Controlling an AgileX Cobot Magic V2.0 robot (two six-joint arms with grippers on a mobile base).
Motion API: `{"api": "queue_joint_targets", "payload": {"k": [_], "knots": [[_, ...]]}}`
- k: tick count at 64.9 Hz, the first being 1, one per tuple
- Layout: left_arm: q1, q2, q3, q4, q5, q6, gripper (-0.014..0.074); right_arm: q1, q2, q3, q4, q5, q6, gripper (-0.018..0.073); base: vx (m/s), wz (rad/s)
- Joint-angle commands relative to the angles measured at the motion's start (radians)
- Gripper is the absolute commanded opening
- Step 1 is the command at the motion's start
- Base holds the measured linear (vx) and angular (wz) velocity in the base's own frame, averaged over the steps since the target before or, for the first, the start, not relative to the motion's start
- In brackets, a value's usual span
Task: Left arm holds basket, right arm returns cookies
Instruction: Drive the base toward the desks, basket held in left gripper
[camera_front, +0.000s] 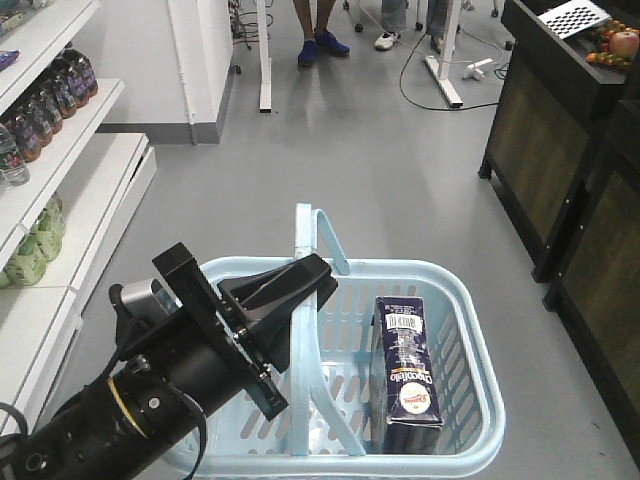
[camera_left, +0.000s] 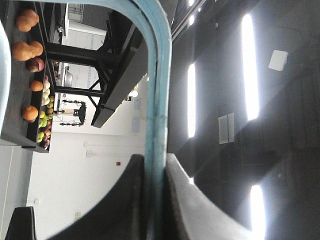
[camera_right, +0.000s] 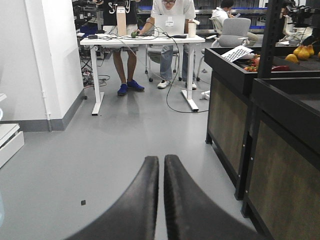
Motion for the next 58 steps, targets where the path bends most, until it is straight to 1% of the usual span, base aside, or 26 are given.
{"api": "queue_joint_targets", "payload": {"k": [1, 58], "knots": [[-0.007, -0.039, -0.029, -0.011, -0.28, -0.003, -0.0003, -0.004, -0.006, 0.017, -0.008, -0.073, -0.006, -0.0006, 0.33, 0.04], [-0.007, -0.039, -0.029, -0.011, -0.28, -0.003, -0.0003, -0.004, -0.006, 0.017, -0.008, -0.073, -0.006, -0.0006, 0.38, 0.04]]}}
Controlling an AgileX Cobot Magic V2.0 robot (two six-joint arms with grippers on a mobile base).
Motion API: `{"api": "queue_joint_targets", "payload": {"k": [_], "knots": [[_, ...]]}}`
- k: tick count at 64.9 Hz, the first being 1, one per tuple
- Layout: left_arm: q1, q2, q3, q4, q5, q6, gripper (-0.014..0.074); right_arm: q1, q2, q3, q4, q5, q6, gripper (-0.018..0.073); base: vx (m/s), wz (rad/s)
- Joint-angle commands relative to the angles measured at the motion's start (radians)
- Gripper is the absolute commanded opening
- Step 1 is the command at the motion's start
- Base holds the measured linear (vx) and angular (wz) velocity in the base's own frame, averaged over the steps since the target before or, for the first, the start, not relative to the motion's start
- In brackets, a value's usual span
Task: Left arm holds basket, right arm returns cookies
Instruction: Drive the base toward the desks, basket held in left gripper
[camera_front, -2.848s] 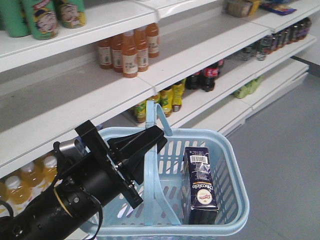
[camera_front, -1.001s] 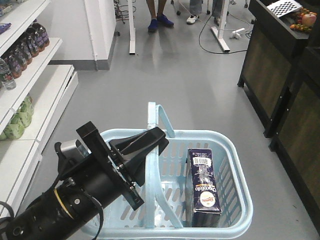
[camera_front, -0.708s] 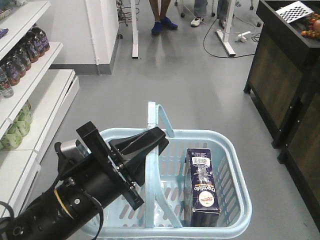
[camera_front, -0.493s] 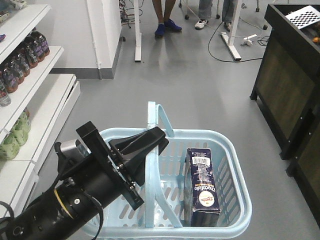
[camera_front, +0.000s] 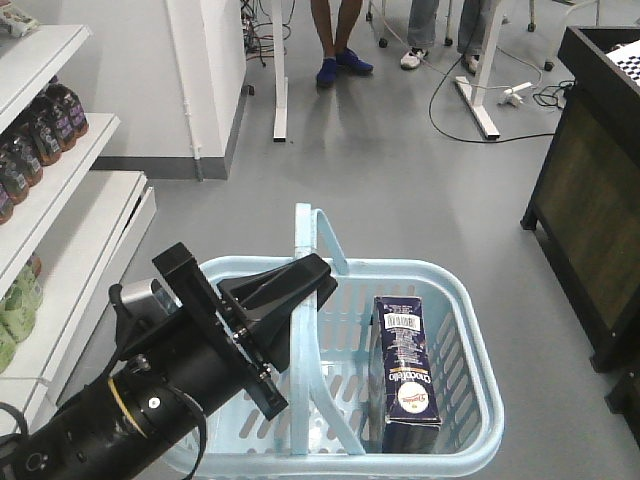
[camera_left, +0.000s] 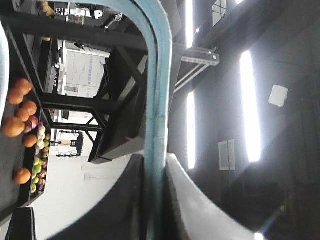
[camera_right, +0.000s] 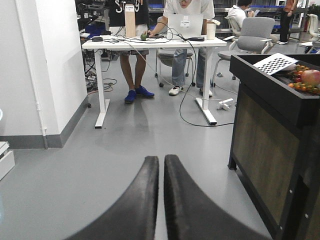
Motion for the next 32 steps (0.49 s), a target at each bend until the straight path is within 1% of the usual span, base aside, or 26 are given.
{"api": "queue_joint_targets", "payload": {"k": [1, 32], "knots": [[-0.007, -0.039, -0.029, -0.011, -0.28, -0.003, -0.0003, -0.004, -0.006, 0.017, -0.008, -0.074, -0.006, -0.0006, 0.42, 0.01], [-0.007, -0.039, -0.029, -0.011, -0.28, -0.003, -0.0003, -0.004, -0.006, 0.017, -0.008, -0.074, -0.006, -0.0006, 0.42, 0.07]]}}
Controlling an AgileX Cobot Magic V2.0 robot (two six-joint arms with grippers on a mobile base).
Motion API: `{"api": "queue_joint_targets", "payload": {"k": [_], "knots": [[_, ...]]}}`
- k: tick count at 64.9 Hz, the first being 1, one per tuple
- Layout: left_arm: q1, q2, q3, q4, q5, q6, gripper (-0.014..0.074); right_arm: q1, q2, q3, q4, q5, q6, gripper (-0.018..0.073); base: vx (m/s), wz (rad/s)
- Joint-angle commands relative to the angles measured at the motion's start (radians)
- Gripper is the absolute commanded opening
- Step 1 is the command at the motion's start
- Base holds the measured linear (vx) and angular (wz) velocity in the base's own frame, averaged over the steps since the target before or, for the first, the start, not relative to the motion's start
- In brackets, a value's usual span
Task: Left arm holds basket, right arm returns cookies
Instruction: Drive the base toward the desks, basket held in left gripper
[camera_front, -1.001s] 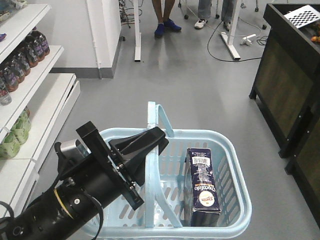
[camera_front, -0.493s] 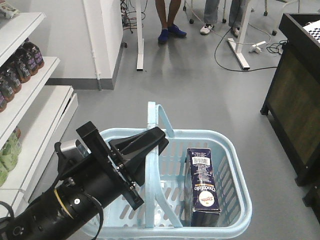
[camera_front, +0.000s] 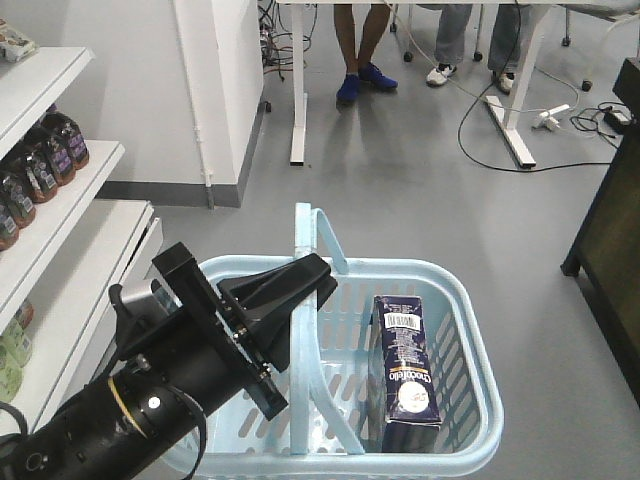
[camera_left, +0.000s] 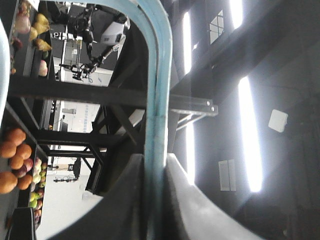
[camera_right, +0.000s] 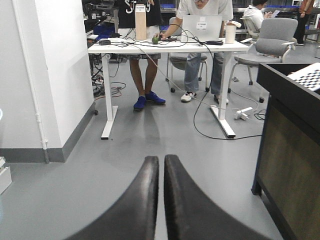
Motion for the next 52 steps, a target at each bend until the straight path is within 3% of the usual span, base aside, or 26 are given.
{"api": "queue_joint_targets", "payload": {"k": [1, 52], "knots": [[-0.007, -0.039, -0.029, -0.011, -0.28, -0.003, -0.0003, -0.004, -0.006, 0.017, -0.008, -0.073, -0.006, -0.0006, 0.42, 0.09], [-0.007, -0.039, -0.029, -0.011, -0.28, -0.003, -0.0003, -0.004, -0.006, 0.017, -0.008, -0.073, -0.006, -0.0006, 0.42, 0.01]]}}
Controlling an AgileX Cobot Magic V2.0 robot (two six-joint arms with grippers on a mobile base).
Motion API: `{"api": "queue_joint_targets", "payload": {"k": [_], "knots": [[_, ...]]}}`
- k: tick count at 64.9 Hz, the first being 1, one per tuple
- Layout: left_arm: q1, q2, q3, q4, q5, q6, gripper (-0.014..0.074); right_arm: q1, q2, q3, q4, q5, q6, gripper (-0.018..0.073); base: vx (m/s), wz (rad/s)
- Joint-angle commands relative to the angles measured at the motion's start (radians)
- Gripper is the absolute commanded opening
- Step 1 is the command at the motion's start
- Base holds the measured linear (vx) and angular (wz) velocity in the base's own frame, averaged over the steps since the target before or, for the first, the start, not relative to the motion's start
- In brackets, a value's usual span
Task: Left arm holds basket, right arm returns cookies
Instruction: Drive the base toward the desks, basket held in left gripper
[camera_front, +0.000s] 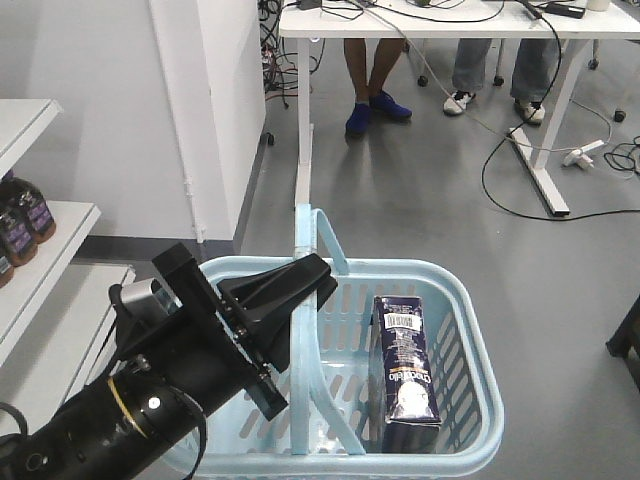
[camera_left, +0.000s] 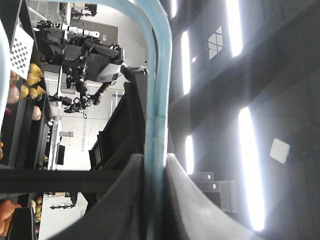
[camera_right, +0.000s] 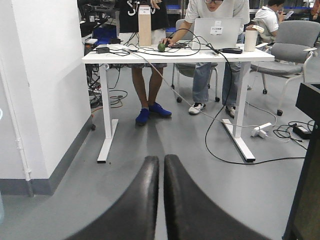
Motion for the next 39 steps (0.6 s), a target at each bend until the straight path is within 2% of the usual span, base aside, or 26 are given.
{"api": "queue_joint_targets", "payload": {"k": [1, 23, 39], "knots": [[-0.007, -0.039, -0.029, -0.011, -0.28, -0.003, -0.0003, -0.004, -0.006, 0.017, -0.008, -0.073, -0.006, -0.0006, 0.41, -0.03], [-0.007, -0.039, -0.029, -0.012, -0.28, -0.003, -0.0003, -0.004, -0.006, 0.017, -0.008, -0.073, -0.006, -0.0006, 0.38, 0.01], [-0.007, -0.039, -0.029, -0.012, -0.28, -0.003, -0.0003, -0.004, -0.006, 0.017, -0.008, -0.073, -0.006, -0.0006, 0.25, 0.26]]}}
